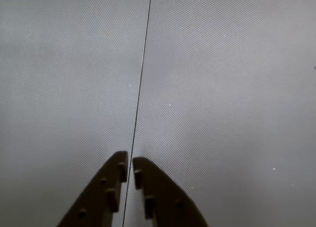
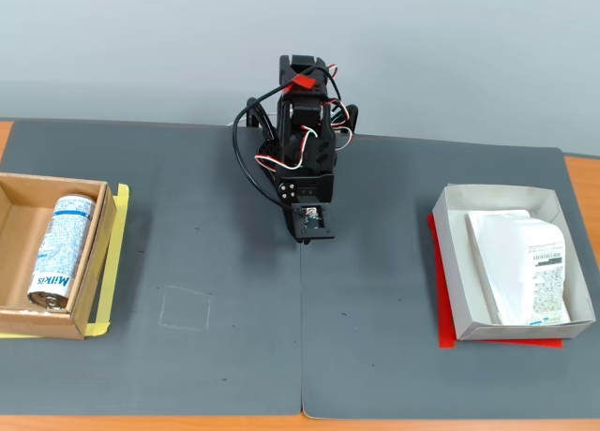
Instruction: Pick the can and put it in the brown box
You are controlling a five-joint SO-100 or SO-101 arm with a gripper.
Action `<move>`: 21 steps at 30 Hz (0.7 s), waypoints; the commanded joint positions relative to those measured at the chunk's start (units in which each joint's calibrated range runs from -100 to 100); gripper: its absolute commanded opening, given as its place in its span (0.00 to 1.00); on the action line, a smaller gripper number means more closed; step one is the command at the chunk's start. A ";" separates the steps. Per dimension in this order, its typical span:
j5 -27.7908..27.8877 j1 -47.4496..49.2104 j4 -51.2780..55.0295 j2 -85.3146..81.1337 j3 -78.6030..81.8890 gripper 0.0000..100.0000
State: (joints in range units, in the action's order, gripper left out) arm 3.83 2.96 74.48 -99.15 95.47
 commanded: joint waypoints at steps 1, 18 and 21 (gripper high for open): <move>0.13 -0.28 -0.15 -0.25 -3.25 0.02; 0.13 -0.28 -0.15 -0.25 -3.25 0.02; 0.13 -0.28 -0.15 -0.25 -3.25 0.02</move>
State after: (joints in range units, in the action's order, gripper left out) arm 3.83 2.96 74.48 -99.15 95.47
